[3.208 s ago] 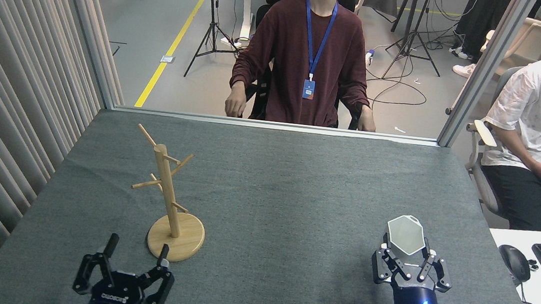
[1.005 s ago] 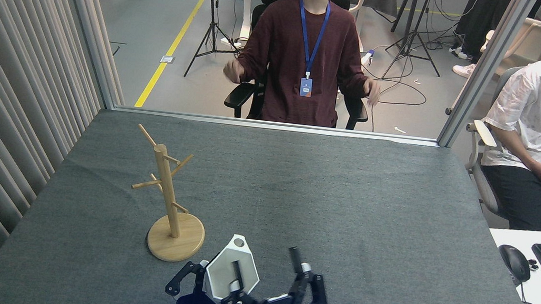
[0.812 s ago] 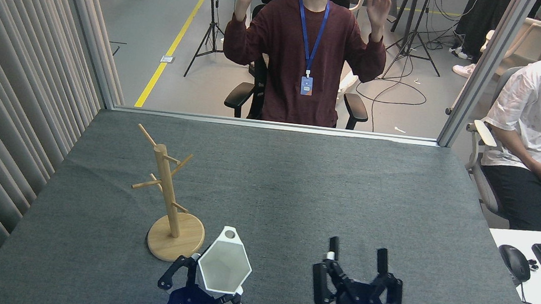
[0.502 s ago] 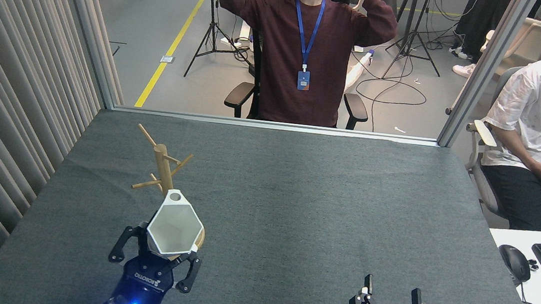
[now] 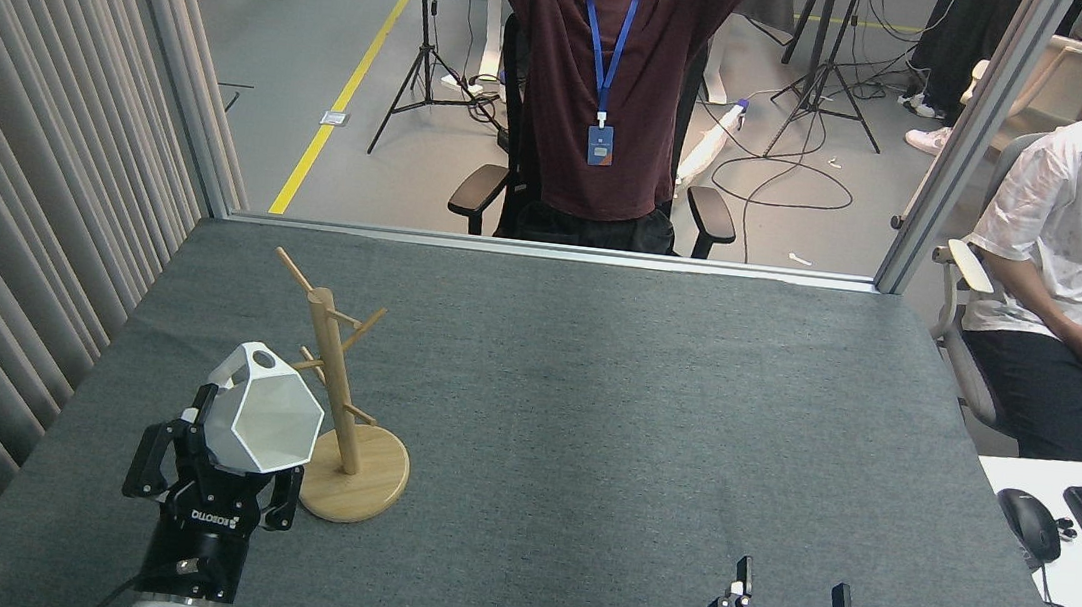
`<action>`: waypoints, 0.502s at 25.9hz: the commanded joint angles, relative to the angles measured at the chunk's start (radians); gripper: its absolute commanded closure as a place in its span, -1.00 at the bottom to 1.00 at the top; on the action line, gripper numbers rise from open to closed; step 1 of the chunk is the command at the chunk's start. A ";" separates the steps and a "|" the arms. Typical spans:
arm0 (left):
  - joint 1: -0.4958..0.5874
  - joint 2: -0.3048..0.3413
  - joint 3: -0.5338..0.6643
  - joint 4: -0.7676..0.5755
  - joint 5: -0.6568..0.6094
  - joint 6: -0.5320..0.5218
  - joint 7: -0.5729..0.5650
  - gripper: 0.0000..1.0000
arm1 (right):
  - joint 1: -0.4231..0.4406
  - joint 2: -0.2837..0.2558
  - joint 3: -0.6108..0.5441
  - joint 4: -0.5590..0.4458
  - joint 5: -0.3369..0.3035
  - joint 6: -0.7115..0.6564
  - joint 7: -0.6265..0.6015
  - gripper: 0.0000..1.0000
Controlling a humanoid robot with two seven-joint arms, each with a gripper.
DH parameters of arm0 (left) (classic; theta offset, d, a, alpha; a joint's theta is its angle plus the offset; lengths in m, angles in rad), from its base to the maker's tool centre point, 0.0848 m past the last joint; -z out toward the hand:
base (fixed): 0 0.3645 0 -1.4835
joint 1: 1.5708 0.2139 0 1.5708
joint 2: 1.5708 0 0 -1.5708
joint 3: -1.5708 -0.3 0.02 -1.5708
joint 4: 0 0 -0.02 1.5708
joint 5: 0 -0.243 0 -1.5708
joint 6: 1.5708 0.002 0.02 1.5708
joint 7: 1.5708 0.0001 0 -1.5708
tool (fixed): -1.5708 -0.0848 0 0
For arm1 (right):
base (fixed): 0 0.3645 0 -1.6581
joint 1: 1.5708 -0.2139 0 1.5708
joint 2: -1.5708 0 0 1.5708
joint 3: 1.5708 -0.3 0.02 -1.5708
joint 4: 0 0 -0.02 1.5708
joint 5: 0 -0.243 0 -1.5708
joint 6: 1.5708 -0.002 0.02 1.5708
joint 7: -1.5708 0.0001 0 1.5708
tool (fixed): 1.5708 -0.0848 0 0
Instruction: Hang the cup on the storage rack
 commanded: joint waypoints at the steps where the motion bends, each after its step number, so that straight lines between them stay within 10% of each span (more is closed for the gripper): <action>1: -0.025 -0.003 0.037 0.059 -0.056 0.005 0.002 0.44 | 0.003 -0.001 0.000 0.000 0.000 0.001 0.000 -0.98; 13: -0.091 -0.007 0.030 0.151 -0.116 0.005 0.008 0.39 | -0.001 0.001 0.000 0.000 0.000 0.001 -0.001 -0.98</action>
